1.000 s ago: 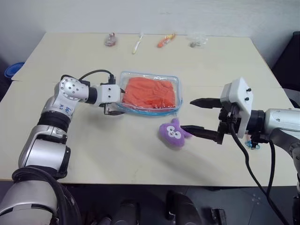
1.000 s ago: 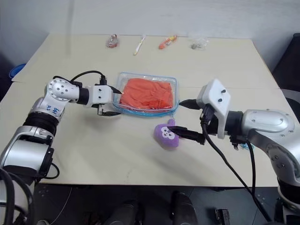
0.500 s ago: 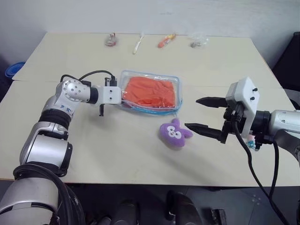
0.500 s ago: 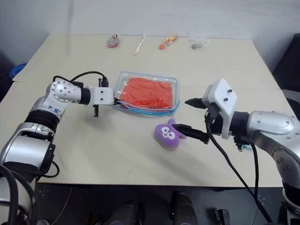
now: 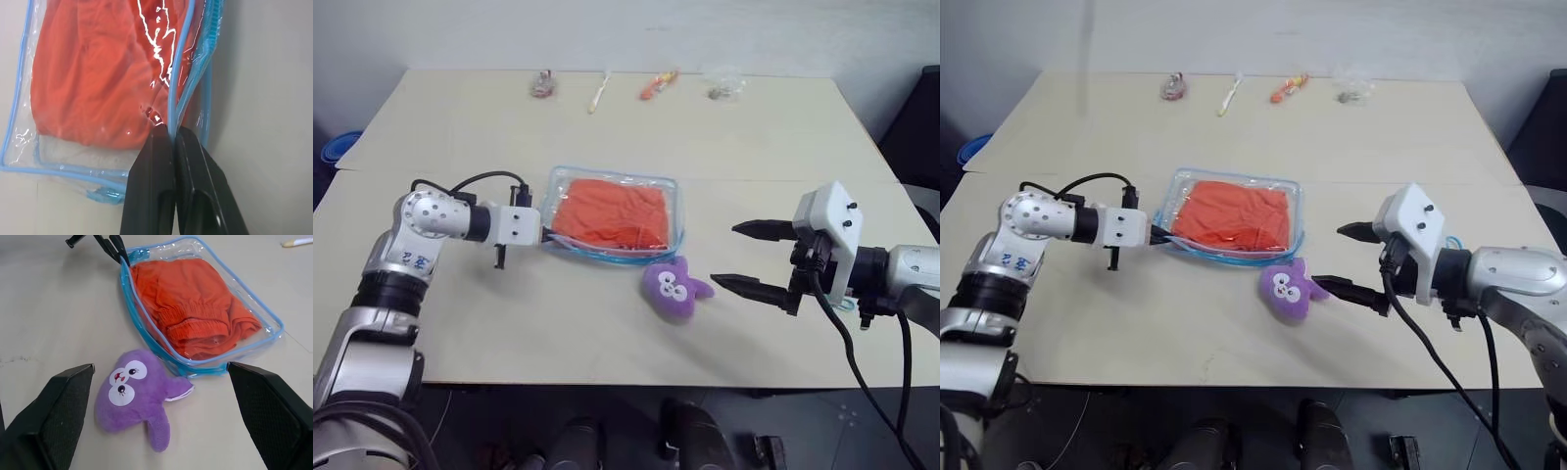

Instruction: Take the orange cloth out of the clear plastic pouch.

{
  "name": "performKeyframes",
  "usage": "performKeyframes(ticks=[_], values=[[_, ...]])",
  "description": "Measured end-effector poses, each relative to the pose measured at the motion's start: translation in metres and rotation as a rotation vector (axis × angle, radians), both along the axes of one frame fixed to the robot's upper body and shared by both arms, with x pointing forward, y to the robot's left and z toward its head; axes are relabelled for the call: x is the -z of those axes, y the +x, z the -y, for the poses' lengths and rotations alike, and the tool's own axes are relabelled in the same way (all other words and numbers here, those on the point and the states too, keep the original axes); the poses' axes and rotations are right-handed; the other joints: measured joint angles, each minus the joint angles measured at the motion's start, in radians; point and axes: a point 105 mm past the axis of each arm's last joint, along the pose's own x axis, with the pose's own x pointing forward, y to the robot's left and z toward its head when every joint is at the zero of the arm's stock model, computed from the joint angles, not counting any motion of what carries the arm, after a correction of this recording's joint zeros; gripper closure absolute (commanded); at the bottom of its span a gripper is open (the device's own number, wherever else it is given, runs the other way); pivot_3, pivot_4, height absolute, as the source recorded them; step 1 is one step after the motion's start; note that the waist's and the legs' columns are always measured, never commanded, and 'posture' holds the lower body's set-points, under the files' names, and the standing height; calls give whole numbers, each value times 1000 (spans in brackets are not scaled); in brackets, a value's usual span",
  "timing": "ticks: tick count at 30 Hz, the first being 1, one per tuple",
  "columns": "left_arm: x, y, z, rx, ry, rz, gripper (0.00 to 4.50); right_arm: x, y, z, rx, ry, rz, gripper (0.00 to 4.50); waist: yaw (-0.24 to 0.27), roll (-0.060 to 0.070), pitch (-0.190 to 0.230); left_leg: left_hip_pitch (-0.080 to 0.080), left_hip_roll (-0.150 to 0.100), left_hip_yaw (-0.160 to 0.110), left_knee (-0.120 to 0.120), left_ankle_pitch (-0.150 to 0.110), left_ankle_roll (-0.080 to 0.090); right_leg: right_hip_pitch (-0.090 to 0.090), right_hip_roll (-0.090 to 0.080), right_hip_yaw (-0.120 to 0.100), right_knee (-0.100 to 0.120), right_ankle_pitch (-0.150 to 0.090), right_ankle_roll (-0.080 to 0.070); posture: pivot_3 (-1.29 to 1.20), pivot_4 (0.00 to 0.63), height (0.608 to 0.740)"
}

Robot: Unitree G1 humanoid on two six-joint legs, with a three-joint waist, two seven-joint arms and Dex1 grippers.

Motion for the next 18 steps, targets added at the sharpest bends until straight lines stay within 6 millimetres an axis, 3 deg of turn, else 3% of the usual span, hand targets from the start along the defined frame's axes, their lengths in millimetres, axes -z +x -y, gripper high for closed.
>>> performKeyframes(ticks=[5,11,18], values=[[9,-21,0,-74,-19,-24,4477,5,-2,0,-14,3,-11,0,6,0,0,0,0,-3,1,0,0,1,0,0,0,0,0,0,150,740],[9,-26,12,-122,-70,-13,4477,8,-4,-2,-34,0,-19,0,6,0,0,0,0,-3,2,0,0,2,0,-1,0,0,0,0,150,740],[10,-23,10,-138,-82,-9,4477,9,-4,-4,-48,-1,-15,0,5,0,0,0,0,-2,2,0,0,2,0,-1,0,0,0,0,150,740]])
